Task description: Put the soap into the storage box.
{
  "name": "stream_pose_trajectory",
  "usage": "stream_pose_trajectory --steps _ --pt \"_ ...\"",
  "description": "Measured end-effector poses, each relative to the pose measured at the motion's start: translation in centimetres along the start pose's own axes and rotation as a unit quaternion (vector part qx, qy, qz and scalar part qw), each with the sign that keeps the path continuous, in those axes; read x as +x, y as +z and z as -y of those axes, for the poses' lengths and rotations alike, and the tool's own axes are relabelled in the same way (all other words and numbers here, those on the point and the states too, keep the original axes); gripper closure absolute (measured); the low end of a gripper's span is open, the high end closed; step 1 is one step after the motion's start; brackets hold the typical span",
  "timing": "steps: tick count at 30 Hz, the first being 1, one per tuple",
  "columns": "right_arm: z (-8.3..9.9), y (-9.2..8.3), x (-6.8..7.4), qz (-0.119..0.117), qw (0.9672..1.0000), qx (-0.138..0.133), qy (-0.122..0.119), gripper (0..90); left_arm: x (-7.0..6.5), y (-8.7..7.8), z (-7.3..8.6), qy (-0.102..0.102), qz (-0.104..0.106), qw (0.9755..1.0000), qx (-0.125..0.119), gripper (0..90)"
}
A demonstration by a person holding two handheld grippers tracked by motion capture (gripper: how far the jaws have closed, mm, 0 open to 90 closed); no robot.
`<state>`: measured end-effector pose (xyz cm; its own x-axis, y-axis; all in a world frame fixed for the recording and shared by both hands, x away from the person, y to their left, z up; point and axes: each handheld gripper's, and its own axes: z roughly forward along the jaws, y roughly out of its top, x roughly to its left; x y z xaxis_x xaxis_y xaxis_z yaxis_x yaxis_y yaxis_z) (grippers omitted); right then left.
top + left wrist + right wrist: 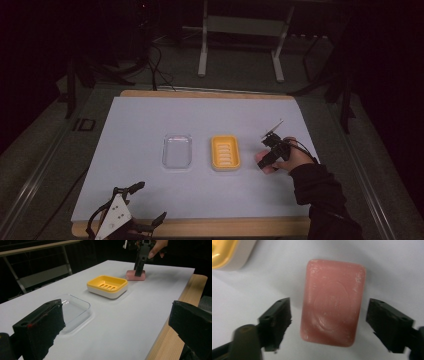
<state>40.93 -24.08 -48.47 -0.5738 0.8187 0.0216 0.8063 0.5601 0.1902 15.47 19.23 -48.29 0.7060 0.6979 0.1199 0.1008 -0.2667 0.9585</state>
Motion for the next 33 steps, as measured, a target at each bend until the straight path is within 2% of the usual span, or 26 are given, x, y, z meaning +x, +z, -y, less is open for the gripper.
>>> stream_pose_trajectory --steps 4,6,12,16,18,24,25,28,33 --pt "-0.1 0.4 -0.1 0.006 0.9999 0.002 0.014 24.1 0.0 0.0 0.0 0.000 0.002 1.0000 0.000 0.5" --pt "0.0 0.7 -0.1 0.006 0.9999 0.004 0.014 28.6 0.0 0.0 0.0 0.000 0.002 1.0000 -0.001 0.5" --pt "-0.1 1.4 0.1 0.011 0.9994 0.009 0.030 34.5 0.0 0.0 0.0 0.000 0.003 1.0000 -0.001 0.5" --pt "-0.1 1.6 0.5 0.023 0.9991 0.010 0.034 36.1 0.0 0.0 0.0 0.001 0.003 1.0000 -0.001 0.5" --pt "0.0 1.5 0.7 0.030 0.9982 0.011 0.051 37.1 -0.1 0.1 0.0 0.001 0.004 1.0000 -0.001 0.5" --pt "-0.2 1.5 1.0 0.042 0.9966 0.018 0.069 37.3 0.0 0.0 0.0 0.000 0.003 1.0000 0.000 0.5" --pt "-0.4 1.1 1.1 0.044 0.9945 0.017 0.093 37.3 0.0 0.0 0.0 0.000 0.003 1.0000 0.000 0.5" --pt "-0.6 0.6 1.1 0.046 0.9936 0.010 0.103 37.4 0.0 0.0 0.0 0.000 0.003 1.0000 -0.001 0.5" --pt "-1.4 -1.3 1.7 0.047 0.9913 0.000 0.123 37.4 0.0 0.0 0.0 0.000 0.002 1.0000 0.000 0.5"
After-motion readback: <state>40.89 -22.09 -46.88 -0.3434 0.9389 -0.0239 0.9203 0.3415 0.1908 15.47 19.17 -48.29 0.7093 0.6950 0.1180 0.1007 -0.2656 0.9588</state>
